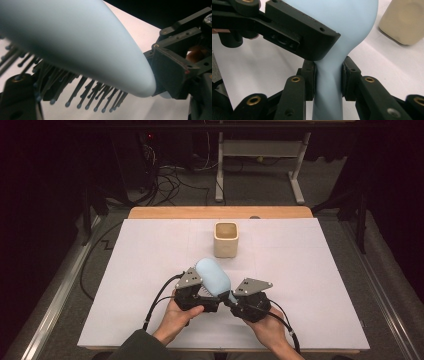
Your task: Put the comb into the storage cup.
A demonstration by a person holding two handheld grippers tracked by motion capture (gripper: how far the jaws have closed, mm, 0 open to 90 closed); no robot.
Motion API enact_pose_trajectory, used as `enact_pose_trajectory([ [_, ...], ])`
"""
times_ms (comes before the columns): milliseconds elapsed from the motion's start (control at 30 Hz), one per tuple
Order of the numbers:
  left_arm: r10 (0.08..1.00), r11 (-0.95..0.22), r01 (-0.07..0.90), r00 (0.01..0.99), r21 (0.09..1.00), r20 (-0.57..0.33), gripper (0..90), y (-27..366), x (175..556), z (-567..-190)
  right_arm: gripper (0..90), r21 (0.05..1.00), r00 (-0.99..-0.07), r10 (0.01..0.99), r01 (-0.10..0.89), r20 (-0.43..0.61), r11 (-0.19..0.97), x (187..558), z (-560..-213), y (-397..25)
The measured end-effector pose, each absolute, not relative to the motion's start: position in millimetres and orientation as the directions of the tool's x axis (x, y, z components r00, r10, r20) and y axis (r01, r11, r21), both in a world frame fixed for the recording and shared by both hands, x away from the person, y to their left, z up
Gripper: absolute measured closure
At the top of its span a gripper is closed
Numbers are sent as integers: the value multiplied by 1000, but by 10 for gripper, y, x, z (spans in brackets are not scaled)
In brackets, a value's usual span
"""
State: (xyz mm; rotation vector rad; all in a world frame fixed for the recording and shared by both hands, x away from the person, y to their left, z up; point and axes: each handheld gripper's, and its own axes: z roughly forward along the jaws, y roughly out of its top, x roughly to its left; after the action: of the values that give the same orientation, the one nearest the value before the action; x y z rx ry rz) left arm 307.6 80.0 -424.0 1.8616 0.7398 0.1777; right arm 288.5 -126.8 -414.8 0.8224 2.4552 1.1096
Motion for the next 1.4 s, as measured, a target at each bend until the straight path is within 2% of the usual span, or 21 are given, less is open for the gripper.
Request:
enact_pose_trajectory([
  [300,555,-227,392,804,892,-212,320,833,3050,-4215,702,755,-784,617,369,-60,542,2891,-4166,-1240],
  [600,526,-224,418,812,880,-252,422,888,3063,-4172,702,754,-787,613,364,-64,546,2897,-4170,-1211],
  [800,508,-208,441,812,873,-289,457,942,3072,-4131,702,764,-793,607,357,-57,538,2897,-4140,-1193],
  [1400,463,-202,426,835,882,-297,536,984,3057,-4064,696,778,-819,574,355,-8,518,2933,-4132,-1193],
])
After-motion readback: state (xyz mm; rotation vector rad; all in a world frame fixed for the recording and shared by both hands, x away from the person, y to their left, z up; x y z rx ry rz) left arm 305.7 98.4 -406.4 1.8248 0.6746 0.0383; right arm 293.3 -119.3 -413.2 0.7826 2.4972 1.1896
